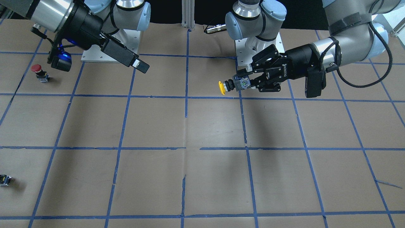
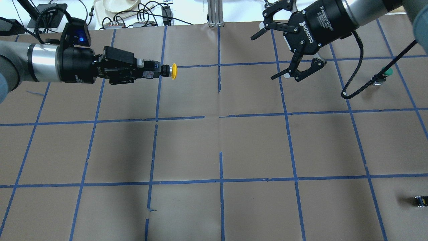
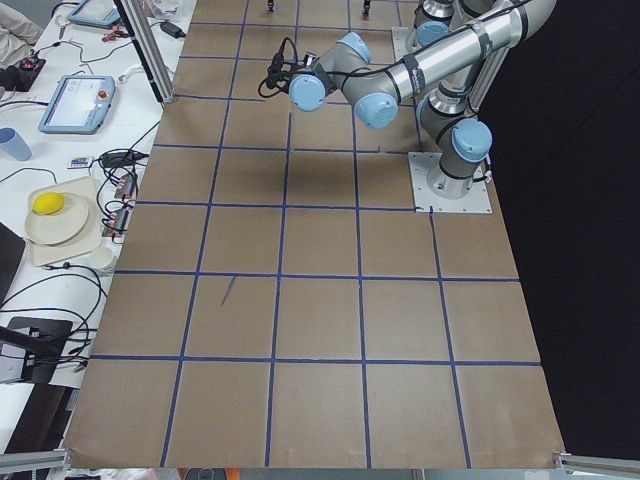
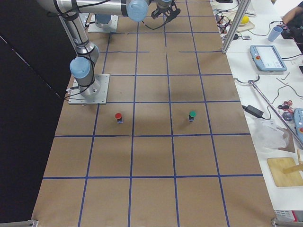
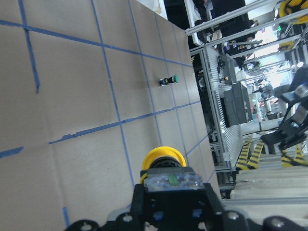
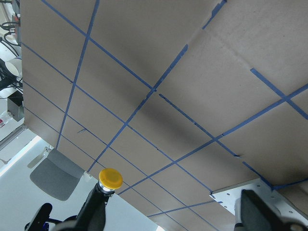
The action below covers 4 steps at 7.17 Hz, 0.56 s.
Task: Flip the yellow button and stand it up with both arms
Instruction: 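Lift the yellow button with the left gripper while the right arm approaches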
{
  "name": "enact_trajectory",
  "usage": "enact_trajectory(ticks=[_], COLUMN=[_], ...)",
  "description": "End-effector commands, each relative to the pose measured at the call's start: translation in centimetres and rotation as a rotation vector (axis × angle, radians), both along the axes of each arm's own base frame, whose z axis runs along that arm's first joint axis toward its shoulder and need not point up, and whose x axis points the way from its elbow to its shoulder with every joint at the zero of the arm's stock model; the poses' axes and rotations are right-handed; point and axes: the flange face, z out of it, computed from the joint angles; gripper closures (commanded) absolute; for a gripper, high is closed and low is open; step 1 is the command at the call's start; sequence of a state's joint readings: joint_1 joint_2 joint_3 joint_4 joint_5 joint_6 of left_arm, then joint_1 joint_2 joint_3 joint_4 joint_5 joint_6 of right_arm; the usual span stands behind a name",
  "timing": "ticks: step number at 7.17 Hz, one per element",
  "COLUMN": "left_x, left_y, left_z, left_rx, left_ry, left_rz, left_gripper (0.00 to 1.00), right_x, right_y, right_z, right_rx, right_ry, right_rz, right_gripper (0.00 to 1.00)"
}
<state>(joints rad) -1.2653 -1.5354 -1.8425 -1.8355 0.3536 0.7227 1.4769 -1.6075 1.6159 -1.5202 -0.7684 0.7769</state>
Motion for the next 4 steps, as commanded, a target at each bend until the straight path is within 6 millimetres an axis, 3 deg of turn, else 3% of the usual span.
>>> enact_trajectory(ticks=[1, 2, 4], left_x=[-4.5, -6.7, -7.9], left_y=[0.2, 0.7, 1.1], left_z=[2.0, 2.8, 3.0], left_rx=[0.047, 0.051, 0.101], left_ry=[0.164, 0.234, 0.258], left_rz=[0.023, 0.017, 0.01], left_gripper=[0.93, 0.93, 0.93], right_x=[1.7, 2.2, 4.5], right_y=[-0.6, -1.2, -0.9], right_z=[0.7, 0.3, 1.0], right_rx=[0.029, 0.076, 0.092], right_ry=[-0.083, -0.134, -0.155], right_rz=[-0.083, -0.107, -0.112], right_gripper=[0.01, 0.01, 0.01])
